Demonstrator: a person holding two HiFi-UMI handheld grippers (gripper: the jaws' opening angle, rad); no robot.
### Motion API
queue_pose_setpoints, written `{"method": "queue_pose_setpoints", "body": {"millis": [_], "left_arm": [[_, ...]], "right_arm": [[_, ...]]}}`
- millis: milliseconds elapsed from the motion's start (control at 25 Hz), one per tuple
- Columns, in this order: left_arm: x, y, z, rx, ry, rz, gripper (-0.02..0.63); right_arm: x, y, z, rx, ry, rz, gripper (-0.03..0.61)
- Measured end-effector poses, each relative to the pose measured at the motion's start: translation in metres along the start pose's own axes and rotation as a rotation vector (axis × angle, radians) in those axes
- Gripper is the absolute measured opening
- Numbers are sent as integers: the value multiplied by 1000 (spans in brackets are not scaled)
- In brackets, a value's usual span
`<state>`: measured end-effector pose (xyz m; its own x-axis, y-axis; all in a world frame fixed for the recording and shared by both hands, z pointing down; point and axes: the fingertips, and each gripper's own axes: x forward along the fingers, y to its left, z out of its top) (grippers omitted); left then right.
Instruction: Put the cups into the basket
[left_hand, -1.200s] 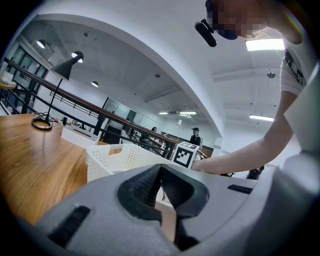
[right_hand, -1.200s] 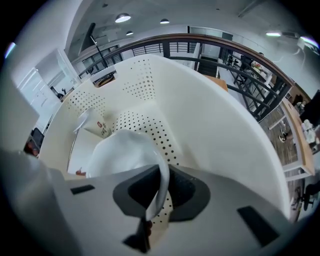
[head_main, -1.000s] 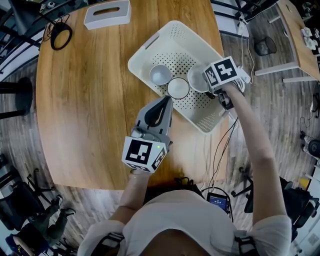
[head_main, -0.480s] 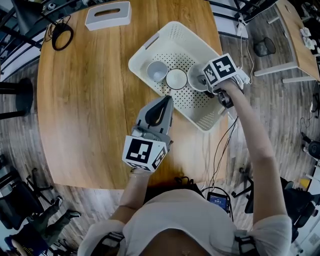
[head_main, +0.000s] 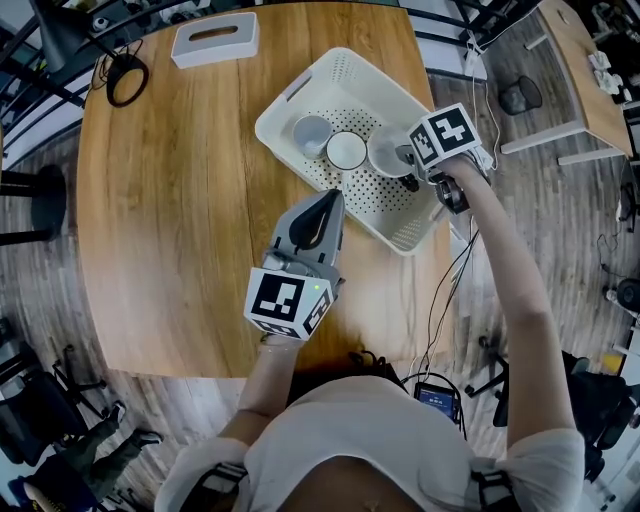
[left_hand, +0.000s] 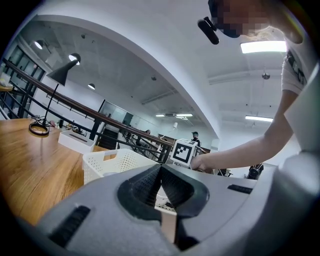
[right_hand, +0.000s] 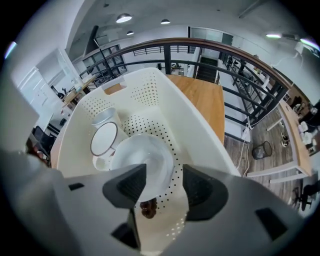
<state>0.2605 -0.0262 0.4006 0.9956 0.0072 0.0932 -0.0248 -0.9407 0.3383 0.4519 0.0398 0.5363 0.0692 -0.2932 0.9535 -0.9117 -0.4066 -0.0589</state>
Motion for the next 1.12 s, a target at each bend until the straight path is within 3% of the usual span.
{"method": "queue_pose_setpoints", "body": {"millis": [600,800,920,1120], "left_arm": [[-30,-27,9,38,-7,-38,8],[-45,-39,8,61,0,-43,8],[-54,-42,7,75,10,-42,8],[-71,-44,6,85,26,-44,8]], "right_arm": [[-83,26,-7,42,-219,-12,221],[-128,44,-19,77,-424,-14,168],[-148,47,-30,82,-546,-94,35],[-175,87,-51,68,-765,-145,14]]}}
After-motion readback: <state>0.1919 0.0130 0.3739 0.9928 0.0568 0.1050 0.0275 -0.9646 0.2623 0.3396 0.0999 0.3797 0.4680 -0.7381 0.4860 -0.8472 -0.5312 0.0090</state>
